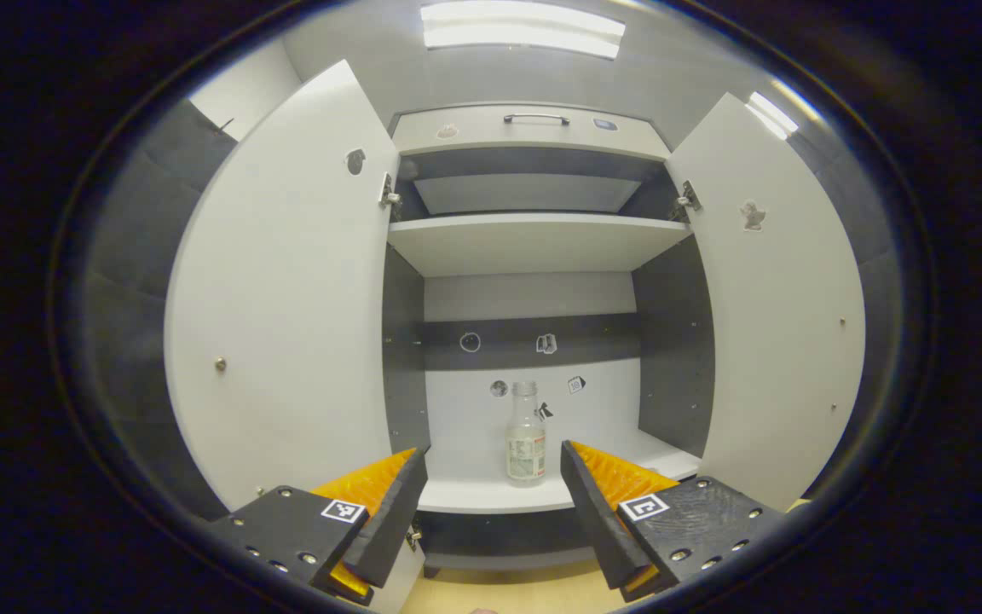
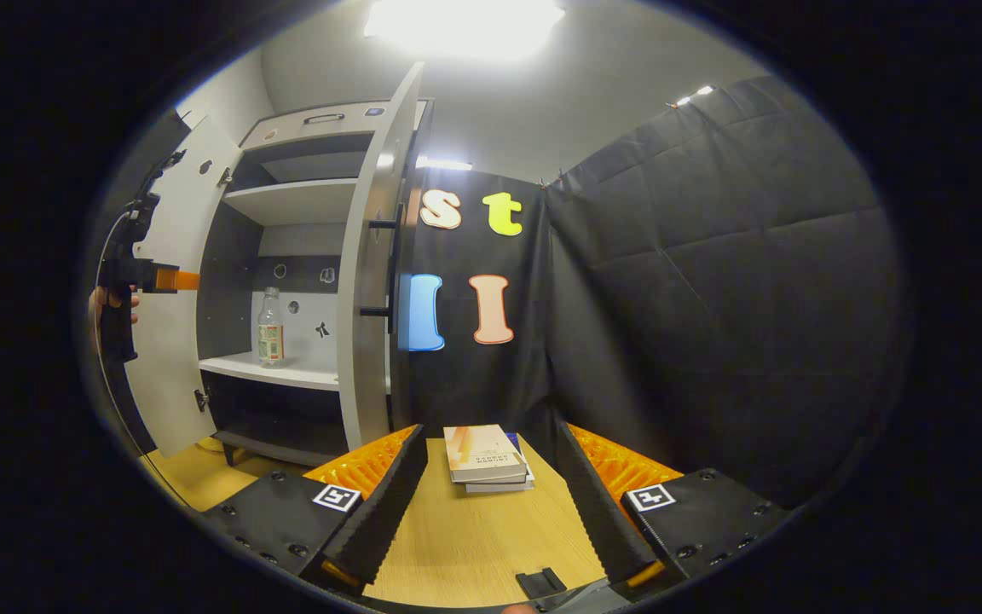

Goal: Grasp the bottle in the cabinet with the left hand and place it on the coaster, then close the right door with the right hand and the left door with the left hand.

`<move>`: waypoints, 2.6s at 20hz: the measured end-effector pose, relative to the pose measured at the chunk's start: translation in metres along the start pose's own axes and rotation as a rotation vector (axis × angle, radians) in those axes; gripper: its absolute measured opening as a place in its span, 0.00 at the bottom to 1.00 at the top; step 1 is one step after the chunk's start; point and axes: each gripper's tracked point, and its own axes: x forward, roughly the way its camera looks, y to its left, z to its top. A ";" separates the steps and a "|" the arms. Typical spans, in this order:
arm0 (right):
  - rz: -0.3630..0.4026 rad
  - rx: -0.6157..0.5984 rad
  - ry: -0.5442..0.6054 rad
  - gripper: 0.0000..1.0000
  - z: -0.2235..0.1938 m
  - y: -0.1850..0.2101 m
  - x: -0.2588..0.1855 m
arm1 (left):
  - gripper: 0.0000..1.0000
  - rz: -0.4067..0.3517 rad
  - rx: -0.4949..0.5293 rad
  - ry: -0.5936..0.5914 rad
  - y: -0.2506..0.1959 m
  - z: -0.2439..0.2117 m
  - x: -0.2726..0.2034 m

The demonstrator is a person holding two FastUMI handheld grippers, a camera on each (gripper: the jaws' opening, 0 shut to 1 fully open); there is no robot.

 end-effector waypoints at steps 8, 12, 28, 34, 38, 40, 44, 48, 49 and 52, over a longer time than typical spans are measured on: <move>-0.102 0.002 0.016 0.97 -0.004 -0.011 0.012 | 0.92 -0.073 -0.015 0.009 -0.014 -0.005 0.077; -0.147 0.002 0.010 0.97 -0.002 -0.015 0.018 | 0.92 -0.101 -0.011 0.011 -0.025 -0.010 0.109; -0.296 -0.008 0.048 0.95 -0.018 -0.021 0.033 | 0.92 -0.159 -0.009 0.073 -0.045 -0.042 0.244; -0.299 0.011 0.056 0.97 -0.022 -0.022 0.040 | 0.76 -0.167 0.015 0.121 -0.048 -0.059 0.263; -0.275 0.002 0.053 0.97 -0.022 -0.021 0.040 | 0.40 -0.119 -0.016 0.120 -0.036 -0.058 0.262; -0.259 -0.009 0.052 0.95 -0.022 -0.020 0.039 | 0.39 -0.115 -0.040 0.120 -0.032 -0.055 0.255; -0.216 -0.009 0.062 0.98 -0.022 -0.022 0.038 | 0.43 -0.110 -0.076 0.111 -0.022 -0.042 0.229; -0.167 0.005 0.044 0.98 -0.014 -0.025 0.028 | 0.40 -0.107 -0.077 0.100 -0.016 -0.029 0.196; -0.153 0.006 0.040 0.96 -0.013 -0.026 0.026 | 0.40 -0.106 -0.078 0.097 -0.014 -0.026 0.187; -0.119 0.009 0.041 0.97 -0.014 -0.026 0.022 | 0.43 -0.095 -0.078 0.087 -0.008 -0.019 0.157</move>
